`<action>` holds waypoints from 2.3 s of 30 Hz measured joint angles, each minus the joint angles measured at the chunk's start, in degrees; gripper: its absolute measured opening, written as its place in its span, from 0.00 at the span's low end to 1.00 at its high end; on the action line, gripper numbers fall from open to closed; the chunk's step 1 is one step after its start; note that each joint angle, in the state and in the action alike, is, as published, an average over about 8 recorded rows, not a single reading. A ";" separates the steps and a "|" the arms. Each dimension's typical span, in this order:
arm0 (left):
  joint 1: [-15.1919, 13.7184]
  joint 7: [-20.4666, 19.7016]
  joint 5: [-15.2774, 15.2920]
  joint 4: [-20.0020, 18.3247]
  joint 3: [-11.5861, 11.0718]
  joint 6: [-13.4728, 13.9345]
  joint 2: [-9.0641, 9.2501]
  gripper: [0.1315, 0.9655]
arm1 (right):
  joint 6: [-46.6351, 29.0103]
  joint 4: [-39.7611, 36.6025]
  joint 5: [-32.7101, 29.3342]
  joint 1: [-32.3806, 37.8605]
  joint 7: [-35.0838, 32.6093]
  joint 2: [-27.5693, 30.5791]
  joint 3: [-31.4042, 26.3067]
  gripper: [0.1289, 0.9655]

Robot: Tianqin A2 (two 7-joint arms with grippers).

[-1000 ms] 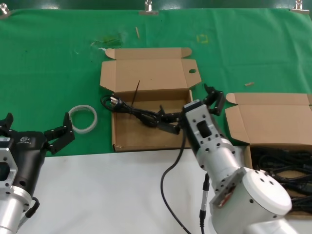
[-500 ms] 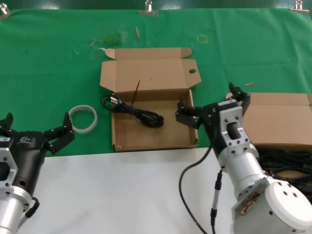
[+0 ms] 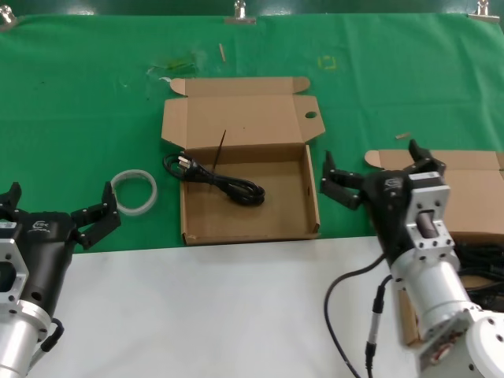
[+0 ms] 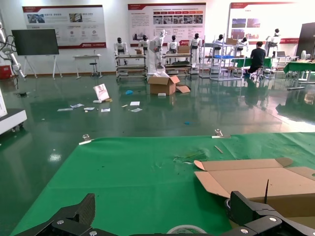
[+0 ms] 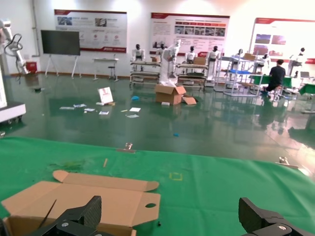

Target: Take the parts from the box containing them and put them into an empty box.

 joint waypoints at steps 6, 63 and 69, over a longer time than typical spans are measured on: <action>0.00 0.00 0.00 0.00 0.00 0.00 0.00 1.00 | -3.15 1.10 -4.40 -2.54 6.02 0.00 3.93 1.00; 0.00 0.00 0.00 0.00 0.00 0.00 0.00 1.00 | -9.82 3.44 -13.71 -7.96 18.79 -0.02 12.27 1.00; 0.00 0.01 0.00 0.00 0.00 0.00 0.00 1.00 | -9.82 3.44 -13.71 -7.96 18.79 -0.02 12.27 1.00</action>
